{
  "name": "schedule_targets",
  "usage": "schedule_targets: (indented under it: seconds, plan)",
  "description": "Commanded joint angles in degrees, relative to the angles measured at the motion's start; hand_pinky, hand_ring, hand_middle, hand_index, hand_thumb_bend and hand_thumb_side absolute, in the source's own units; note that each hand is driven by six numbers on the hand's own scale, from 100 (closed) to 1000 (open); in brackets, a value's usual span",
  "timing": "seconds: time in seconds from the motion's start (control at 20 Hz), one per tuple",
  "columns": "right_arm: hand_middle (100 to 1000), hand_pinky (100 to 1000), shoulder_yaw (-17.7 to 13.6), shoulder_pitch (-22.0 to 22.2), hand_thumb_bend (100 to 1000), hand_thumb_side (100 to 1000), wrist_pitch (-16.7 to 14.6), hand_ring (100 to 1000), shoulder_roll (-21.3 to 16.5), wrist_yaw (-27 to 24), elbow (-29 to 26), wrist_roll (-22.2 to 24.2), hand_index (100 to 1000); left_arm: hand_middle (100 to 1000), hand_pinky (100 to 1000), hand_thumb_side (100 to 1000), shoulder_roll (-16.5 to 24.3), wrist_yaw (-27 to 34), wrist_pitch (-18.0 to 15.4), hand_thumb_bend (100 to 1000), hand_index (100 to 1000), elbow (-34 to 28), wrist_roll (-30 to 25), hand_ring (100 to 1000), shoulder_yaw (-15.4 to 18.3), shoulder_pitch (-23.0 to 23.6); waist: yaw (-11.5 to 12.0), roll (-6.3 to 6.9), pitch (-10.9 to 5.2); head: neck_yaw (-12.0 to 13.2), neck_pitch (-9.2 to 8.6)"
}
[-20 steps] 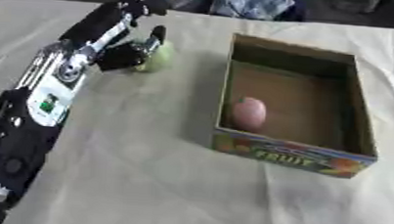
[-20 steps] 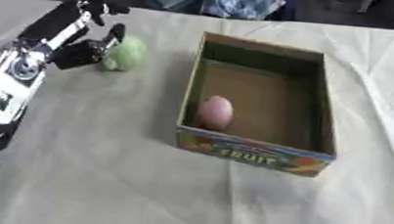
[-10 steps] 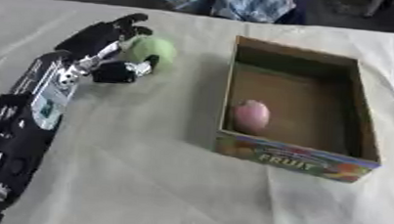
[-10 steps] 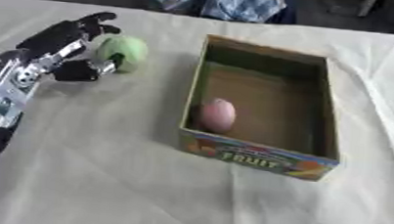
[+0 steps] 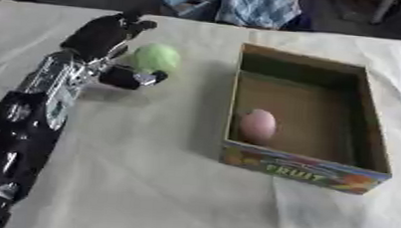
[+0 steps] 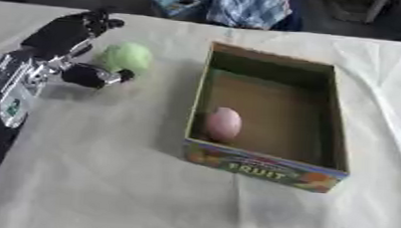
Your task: Pick up objects on the table and place them in the box.
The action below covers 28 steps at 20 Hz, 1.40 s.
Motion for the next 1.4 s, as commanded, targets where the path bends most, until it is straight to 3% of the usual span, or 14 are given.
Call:
schedule_targets:
  seconds: [0.05,0.5,0.75,1.0,1.3,1.4]
  plan:
    - [567,890,-0.09,-0.56,482,1000,-0.01,809,-0.57,0.57,-1.17,0.55,922,1000,803,827,1.25,-1.96,-0.37,526,951,0.70,0.83,926,0.68,-1.96,-0.22,0.01,-0.85,0.37,-1.10]
    - [565,891,0.49,-1.29,480,1000,0.11,810,-0.16,0.98,-1.17,1.54,924,1000,801,875,1.70,-5.02,-0.95,463,949,5.04,0.36,924,1.57,-4.30,-1.66,0.36,0.27,1.87,-3.15]
    - [564,892,0.70,-1.63,476,1000,0.16,810,0.07,1.12,-1.17,2.06,925,1000,798,888,1.84,-6.07,0.30,423,943,6.64,0.94,922,2.32,-4.89,-2.37,0.51,0.83,2.37,-4.31]
    - [563,893,0.76,-1.64,475,1000,0.31,811,0.13,1.35,-1.17,2.41,926,1000,793,950,2.15,-4.88,-0.17,348,930,8.06,-1.00,918,2.53,-5.17,-2.51,0.76,1.01,1.51,-3.11]
    - [563,894,0.86,-1.71,475,1000,0.59,811,0.08,1.49,-1.17,2.59,927,1000,798,926,3.02,-3.54,-1.24,331,885,7.70,-4.59,918,2.51,-5.78,-2.61,1.03,1.05,1.25,-2.38]
    - [562,894,0.90,-1.75,475,1000,0.63,811,0.10,1.47,-1.17,2.67,928,1000,786,870,3.25,-3.78,-1.03,267,840,7.55,-4.44,907,2.60,-5.89,-2.71,1.04,1.09,1.30,-2.40]
